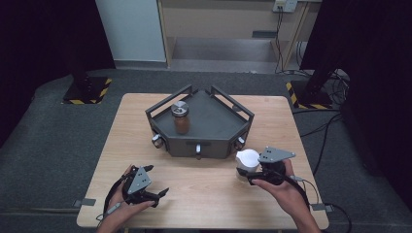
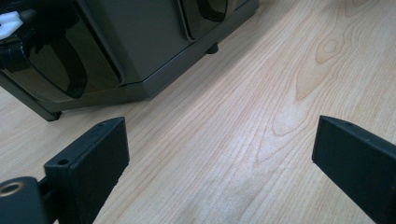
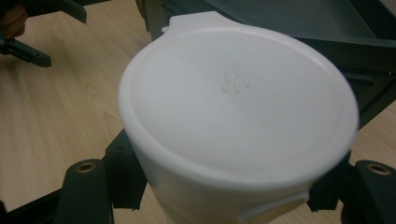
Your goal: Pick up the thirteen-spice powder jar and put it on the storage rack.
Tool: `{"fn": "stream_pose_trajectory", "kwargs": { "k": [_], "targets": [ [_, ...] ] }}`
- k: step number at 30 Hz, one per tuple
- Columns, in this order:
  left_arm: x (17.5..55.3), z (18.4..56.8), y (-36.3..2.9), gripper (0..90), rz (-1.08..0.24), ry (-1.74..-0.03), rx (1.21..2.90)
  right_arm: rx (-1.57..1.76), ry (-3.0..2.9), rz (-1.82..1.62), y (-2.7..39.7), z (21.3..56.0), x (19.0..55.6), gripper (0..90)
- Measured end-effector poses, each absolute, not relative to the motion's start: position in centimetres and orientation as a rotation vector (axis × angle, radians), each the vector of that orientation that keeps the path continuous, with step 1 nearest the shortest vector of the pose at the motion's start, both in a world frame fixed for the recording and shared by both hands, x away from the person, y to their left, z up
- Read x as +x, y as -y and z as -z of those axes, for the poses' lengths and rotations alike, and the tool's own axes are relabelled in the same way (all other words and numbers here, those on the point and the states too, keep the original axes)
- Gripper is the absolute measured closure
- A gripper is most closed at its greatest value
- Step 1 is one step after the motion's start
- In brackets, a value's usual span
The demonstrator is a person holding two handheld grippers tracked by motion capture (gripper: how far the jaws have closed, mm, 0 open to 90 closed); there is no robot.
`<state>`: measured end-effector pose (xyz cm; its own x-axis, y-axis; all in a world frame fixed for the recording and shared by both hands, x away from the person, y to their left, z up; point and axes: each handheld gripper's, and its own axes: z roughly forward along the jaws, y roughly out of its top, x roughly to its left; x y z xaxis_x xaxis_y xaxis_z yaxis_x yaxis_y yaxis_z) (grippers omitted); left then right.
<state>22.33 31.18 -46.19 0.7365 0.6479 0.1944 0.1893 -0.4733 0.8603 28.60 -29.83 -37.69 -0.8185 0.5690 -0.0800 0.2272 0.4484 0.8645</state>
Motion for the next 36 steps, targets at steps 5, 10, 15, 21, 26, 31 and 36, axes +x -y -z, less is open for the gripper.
{"fn": "stream_pose_trajectory", "kwargs": {
  "k": [5,10,15,21,26,31,36],
  "targets": [
    [22.5,46.2,-31.2,3.3,-0.636,-0.631,2.029,0.689,-2.342,-1.34,29.9,37.0,28.6,31.2],
    [22.5,46.3,-31.1,3.3,-0.632,-0.629,2.033,0.692,-2.34,-1.353,29.9,36.5,28.7,31.3],
    [22.6,46.3,-31.0,3.3,-0.631,-0.622,2.041,0.691,-2.34,-1.356,29.8,35.6,28.8,31.3],
    [22.7,46.2,-30.5,3.3,-0.635,-0.6,2.068,0.695,-2.338,-1.367,29.9,35.0,28.8,31.3],
    [22.7,46.1,-30.4,3.4,-0.635,-0.597,2.069,0.709,-2.338,-1.364,29.9,34.5,28.5,31.2],
    [22.7,46.2,-30.5,3.4,-0.637,-0.602,2.071,0.723,-2.345,-1.352,30.0,34.1,28.6,31.3],
    [22.7,46.2,-30.4,3.4,-0.636,-0.607,2.076,0.72,-2.353,-1.366,30.2,33.5,29.2,31.3]
  ]
}}
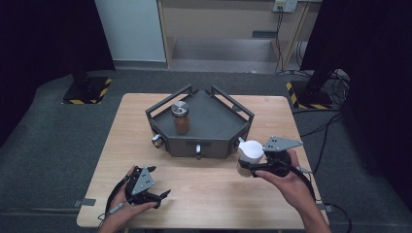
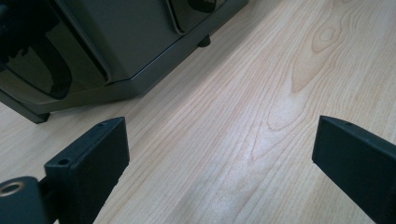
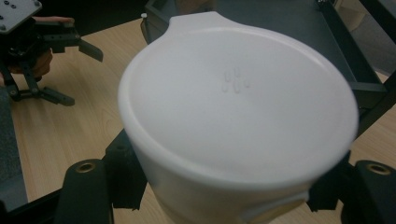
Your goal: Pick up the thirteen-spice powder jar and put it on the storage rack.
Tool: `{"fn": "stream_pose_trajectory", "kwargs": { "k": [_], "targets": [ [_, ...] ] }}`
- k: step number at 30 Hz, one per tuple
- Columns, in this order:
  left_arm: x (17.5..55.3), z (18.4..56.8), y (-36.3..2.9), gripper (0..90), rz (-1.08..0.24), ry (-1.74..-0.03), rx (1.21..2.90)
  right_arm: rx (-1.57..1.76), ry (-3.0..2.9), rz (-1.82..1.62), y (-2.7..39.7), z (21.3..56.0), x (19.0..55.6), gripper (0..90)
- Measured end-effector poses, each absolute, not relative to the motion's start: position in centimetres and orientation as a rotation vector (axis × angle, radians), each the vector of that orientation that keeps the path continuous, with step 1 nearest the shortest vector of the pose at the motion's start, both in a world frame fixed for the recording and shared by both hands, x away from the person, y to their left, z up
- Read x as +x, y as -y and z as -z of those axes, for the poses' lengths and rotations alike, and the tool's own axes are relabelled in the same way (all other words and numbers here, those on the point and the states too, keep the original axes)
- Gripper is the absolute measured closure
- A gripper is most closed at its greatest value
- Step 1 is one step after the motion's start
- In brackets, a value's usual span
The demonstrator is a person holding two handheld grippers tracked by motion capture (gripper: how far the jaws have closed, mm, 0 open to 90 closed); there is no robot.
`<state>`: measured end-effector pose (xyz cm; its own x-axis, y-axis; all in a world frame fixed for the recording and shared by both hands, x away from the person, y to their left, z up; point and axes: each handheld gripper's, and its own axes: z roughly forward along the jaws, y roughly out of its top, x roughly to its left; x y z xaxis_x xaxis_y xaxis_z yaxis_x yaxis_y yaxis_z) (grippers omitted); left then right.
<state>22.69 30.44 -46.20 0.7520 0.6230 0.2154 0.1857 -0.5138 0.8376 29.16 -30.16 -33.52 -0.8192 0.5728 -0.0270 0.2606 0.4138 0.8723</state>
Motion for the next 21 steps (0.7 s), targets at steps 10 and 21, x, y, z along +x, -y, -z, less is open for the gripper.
{"fn": "stream_pose_trajectory", "kwargs": {
  "k": [10,21],
  "targets": [
    [22.6,46.1,-30.5,3.4,-0.641,-0.605,2.077,0.664,-2.352,-1.383,29.0,30.4,30.2,31.3],
    [22.6,46.1,-30.6,3.4,-0.649,-0.607,2.08,0.626,-2.344,-1.409,27.1,27.9,32.1,31.3]
  ]
}}
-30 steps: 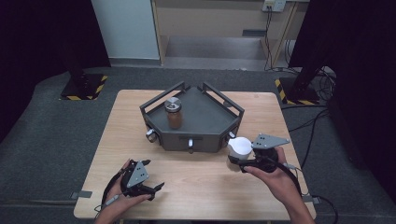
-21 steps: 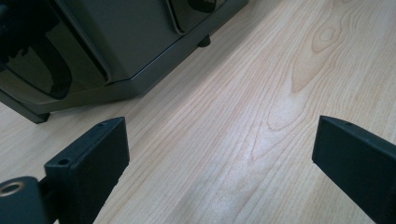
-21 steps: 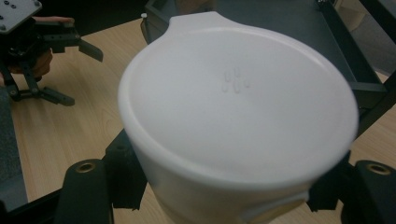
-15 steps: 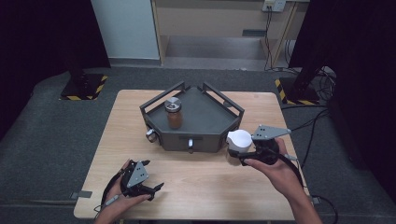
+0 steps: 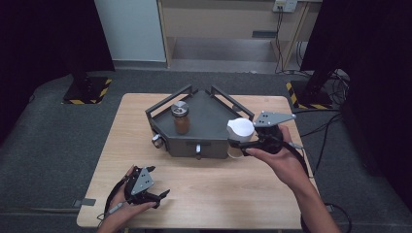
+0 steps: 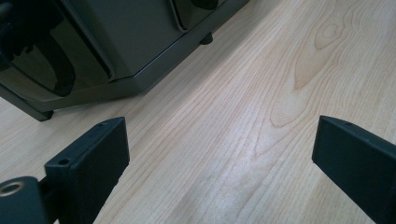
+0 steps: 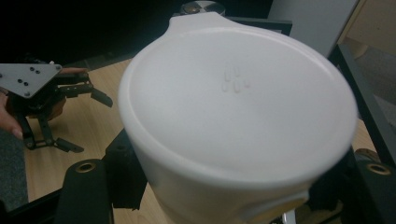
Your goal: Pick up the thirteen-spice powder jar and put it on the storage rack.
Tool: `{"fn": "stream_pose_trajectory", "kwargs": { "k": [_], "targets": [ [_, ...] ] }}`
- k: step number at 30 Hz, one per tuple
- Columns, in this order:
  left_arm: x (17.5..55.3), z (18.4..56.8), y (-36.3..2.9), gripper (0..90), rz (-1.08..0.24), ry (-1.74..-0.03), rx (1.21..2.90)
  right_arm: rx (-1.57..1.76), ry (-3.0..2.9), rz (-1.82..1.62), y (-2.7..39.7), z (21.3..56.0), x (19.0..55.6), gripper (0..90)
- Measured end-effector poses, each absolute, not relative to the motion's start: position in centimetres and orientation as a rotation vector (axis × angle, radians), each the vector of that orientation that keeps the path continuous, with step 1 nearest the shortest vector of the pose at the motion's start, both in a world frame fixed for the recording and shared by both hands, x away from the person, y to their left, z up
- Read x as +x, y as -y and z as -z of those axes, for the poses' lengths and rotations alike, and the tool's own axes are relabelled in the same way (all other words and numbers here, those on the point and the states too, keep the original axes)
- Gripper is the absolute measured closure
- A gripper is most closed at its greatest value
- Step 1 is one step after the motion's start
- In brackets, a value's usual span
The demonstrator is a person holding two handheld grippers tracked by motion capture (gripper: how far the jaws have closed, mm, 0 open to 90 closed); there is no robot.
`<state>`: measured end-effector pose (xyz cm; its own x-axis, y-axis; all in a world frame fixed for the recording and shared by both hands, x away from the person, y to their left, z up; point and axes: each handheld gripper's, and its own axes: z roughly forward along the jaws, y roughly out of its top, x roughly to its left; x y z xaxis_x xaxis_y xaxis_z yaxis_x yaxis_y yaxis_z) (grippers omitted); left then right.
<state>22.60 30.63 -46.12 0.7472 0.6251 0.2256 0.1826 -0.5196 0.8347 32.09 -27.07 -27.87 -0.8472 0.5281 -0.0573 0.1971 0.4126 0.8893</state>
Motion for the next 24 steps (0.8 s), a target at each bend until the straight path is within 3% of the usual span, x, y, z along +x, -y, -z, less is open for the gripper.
{"fn": "stream_pose_trajectory", "kwargs": {
  "k": [24],
  "targets": [
    [22.7,46.2,-30.6,3.4,-0.65,-0.607,2.088,0.596,-2.326,-1.41,23.9,25.9,35.9,31.3]
  ]
}}
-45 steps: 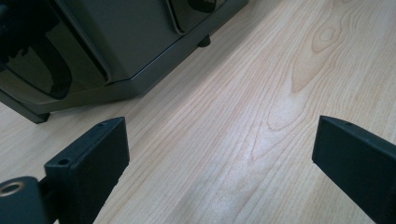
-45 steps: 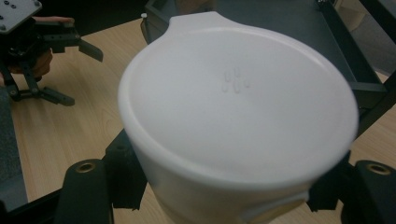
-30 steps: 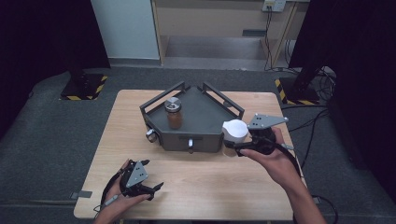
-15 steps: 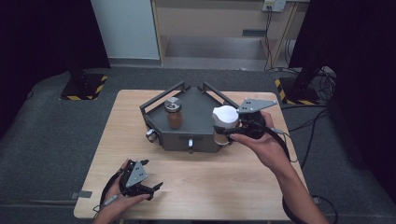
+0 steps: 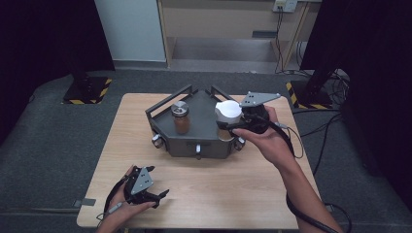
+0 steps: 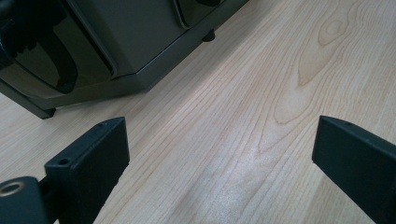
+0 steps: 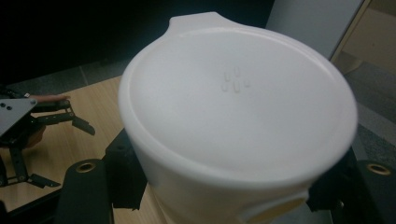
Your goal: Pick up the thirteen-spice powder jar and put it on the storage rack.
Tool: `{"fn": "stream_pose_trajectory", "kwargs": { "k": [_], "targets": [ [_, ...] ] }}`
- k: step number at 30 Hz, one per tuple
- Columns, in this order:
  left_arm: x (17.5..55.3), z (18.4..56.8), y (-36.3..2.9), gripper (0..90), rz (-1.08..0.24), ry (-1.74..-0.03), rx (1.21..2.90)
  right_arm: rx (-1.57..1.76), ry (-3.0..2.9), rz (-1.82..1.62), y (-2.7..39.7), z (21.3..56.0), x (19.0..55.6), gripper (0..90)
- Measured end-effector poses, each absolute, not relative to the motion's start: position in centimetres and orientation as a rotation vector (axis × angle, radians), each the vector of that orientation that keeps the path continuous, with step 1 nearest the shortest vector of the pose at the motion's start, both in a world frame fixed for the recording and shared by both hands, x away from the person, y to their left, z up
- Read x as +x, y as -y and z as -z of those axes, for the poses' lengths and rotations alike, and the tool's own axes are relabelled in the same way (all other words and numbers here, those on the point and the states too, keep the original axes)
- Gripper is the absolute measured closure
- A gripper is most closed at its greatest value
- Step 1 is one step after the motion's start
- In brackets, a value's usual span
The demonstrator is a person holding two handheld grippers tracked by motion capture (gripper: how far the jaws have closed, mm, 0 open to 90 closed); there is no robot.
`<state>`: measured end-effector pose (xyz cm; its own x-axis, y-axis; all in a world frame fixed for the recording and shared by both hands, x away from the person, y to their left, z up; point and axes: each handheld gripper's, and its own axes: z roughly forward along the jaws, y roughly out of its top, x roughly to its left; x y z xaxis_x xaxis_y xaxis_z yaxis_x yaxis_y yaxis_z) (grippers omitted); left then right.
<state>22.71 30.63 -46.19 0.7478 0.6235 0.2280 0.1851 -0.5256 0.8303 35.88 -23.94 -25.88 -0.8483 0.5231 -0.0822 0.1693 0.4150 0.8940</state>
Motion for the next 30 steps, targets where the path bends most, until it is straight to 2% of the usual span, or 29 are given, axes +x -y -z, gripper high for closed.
{"fn": "stream_pose_trajectory", "kwargs": {
  "k": [30],
  "targets": [
    [23.0,46.3,-30.7,3.5,-0.649,-0.604,2.094,0.6,-2.31,-1.376,21.2,26.4,40.0,31.3]
  ]
}}
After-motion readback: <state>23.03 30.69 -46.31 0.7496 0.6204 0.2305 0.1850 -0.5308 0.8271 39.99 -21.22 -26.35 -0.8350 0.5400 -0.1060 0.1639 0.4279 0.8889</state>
